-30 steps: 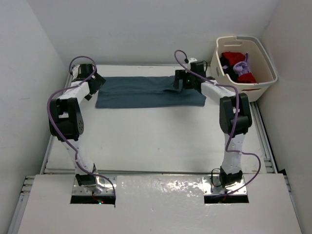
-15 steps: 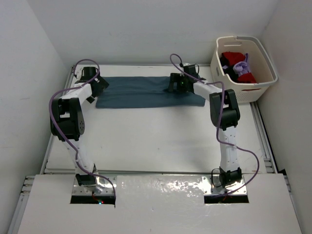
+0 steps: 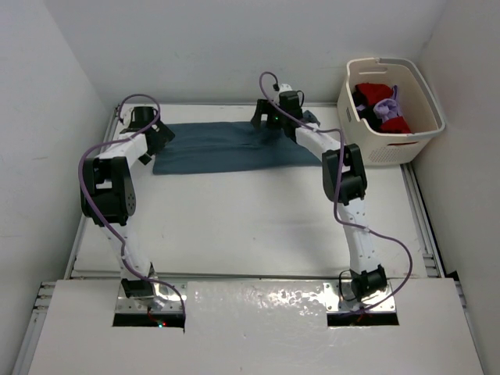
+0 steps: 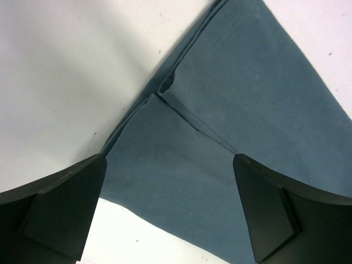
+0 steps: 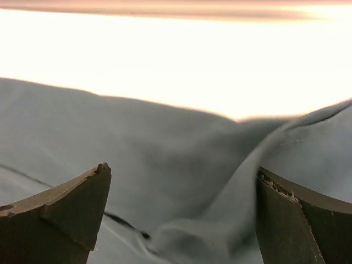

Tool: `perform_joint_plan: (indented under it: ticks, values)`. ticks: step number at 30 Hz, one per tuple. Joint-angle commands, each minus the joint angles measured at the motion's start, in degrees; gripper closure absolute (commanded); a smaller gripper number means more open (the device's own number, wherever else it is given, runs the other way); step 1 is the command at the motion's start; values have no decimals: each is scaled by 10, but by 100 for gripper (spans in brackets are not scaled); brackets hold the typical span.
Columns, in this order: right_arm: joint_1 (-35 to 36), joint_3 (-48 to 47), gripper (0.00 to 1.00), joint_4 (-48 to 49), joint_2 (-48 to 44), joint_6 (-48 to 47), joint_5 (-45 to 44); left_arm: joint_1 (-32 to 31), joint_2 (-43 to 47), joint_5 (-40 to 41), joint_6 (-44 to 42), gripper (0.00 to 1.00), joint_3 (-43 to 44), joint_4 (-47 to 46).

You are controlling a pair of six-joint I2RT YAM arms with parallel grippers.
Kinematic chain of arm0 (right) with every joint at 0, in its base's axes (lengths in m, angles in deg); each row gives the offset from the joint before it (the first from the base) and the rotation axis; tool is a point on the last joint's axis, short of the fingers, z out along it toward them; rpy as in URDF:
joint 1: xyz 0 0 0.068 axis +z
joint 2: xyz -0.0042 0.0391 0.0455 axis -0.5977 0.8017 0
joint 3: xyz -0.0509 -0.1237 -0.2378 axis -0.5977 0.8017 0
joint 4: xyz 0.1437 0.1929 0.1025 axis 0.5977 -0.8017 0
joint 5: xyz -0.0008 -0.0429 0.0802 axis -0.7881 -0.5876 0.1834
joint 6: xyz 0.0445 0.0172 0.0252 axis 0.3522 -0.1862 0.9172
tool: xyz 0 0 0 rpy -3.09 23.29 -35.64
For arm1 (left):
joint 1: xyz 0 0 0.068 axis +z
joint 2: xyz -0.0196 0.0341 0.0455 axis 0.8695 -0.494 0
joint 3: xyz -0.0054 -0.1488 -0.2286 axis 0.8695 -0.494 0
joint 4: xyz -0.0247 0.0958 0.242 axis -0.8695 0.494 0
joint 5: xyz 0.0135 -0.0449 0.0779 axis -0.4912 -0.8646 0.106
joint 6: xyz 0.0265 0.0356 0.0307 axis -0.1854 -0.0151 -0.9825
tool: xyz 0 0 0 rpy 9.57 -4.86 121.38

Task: Fold and stack the t-shirts
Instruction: Fold the other side of the tshirt into a rectangle, then rotate the tshirt 90 degrees

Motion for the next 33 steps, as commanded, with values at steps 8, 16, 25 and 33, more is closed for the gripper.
perform_joint_plan:
  ticks: [8,16,25,33]
  values:
    - [8,-112,1,20,21,-27,-61,-13,-17,-15,-29,0,56,-8]
    - [4,91,1,-84,-128,-51,-150,-57,-96,-39,-99,0,174,-6]
    - [-14,227,1,-155,-163,-29,-145,-91,-256,21,-122,0,345,107]
    - [-21,87,1,-217,-49,-36,-137,-109,-134,-1,-99,0,75,99]
